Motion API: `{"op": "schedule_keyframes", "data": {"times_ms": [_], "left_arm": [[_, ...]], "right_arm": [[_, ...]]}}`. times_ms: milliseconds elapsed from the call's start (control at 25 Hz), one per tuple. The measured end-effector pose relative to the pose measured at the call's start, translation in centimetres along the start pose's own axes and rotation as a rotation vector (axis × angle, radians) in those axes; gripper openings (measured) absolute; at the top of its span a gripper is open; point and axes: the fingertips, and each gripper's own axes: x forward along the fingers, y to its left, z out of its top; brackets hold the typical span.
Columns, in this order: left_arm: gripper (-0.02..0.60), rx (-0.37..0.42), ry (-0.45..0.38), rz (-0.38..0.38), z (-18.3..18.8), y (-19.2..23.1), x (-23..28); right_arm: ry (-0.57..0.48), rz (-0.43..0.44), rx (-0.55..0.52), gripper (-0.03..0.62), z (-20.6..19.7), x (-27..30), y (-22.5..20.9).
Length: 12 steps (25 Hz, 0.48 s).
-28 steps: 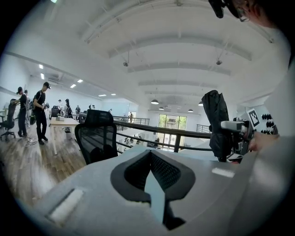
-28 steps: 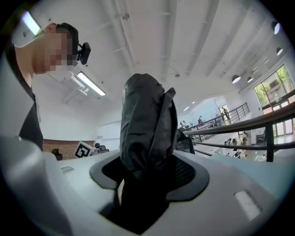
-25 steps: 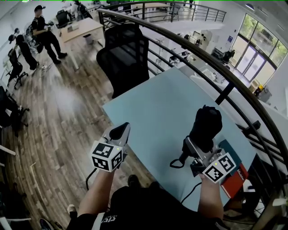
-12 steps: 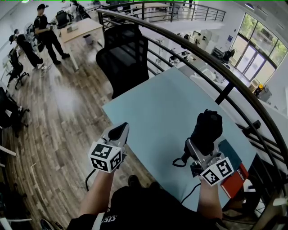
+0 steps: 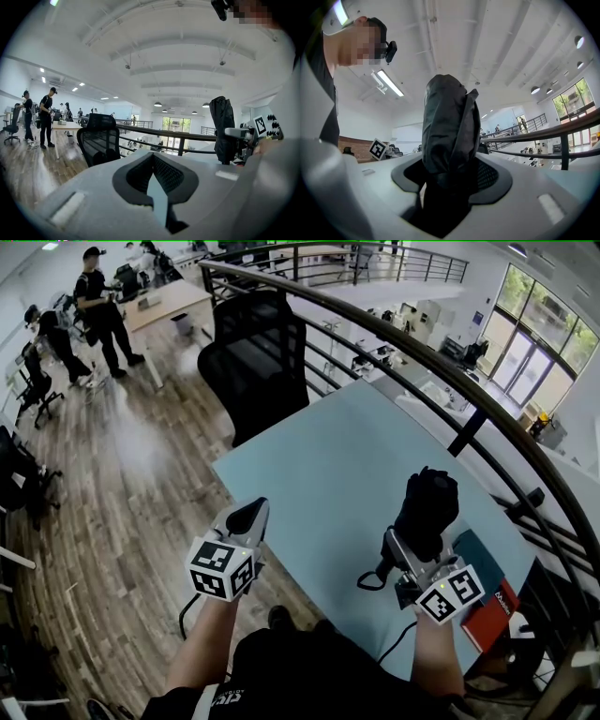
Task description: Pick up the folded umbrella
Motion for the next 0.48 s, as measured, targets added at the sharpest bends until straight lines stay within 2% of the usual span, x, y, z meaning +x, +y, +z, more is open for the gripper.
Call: {"op": "schedule_keyframes", "data": {"times_ms": [480], "left_arm": [[0.007, 0.002, 0.013, -0.002, -0.52, -0.34, 0.21]], "right_arm": [[0.010, -0.006, 0.012, 0.255, -0.32, -0.15, -0.61]]}}
